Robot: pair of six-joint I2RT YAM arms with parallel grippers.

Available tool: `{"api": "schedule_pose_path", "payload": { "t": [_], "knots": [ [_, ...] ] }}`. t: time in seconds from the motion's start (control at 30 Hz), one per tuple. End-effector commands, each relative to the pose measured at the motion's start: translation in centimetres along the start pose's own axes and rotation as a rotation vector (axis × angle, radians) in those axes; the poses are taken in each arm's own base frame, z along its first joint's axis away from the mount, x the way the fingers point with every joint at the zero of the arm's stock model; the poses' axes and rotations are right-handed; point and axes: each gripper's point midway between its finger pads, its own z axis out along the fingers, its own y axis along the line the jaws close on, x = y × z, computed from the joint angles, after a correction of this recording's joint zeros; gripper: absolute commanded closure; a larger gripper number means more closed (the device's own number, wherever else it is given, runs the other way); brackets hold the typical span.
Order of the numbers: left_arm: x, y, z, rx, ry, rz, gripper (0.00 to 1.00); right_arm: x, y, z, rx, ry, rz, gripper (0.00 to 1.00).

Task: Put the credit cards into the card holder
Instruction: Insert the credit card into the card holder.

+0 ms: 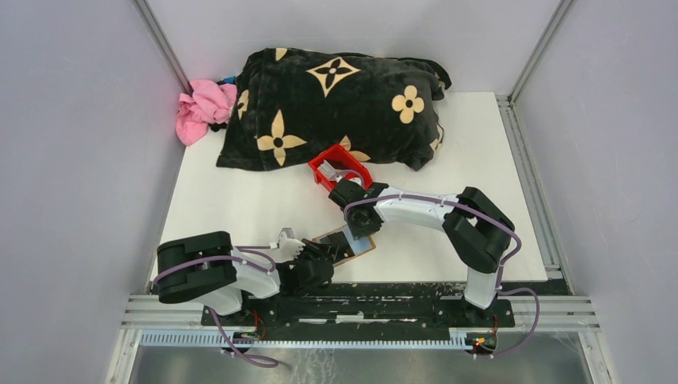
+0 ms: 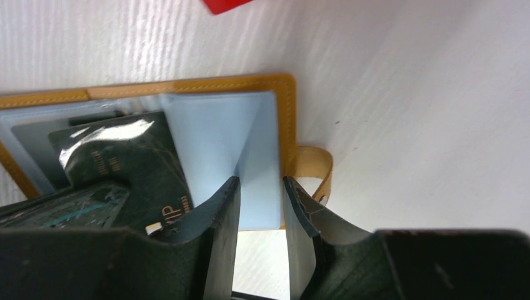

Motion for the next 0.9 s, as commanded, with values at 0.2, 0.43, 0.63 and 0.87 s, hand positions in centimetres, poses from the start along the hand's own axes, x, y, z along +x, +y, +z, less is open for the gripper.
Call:
{"api": "schedule_pose_path", "payload": {
  "t": [0.2, 0.43, 0.63, 0.87],
  "knots": [
    [-1.6, 8.7, -1.0, -0.229, 0.024, 0.349, 0.97, -2.0, -2.4, -0.4, 0.036, -0.045, 0.048, 0.63],
    [-1.7, 8.1, -0.8, -0.211, 0.012, 0.345, 0.97, -0.8, -2.0, 0.7, -0.014, 0.023, 0.072, 0.64],
    [-2.2, 7.8, -0.8, -0.183, -0.008, 0.311, 0.97, 0.3, -1.7, 1.5, -0.048, 0.082, 0.088, 0.64],
    [-2.7, 7.3, -0.9, -0.113, -0.020, 0.237, 0.97, 1.0, -1.8, 2.0, -0.062, 0.124, 0.099, 0.64]
  ]
}}
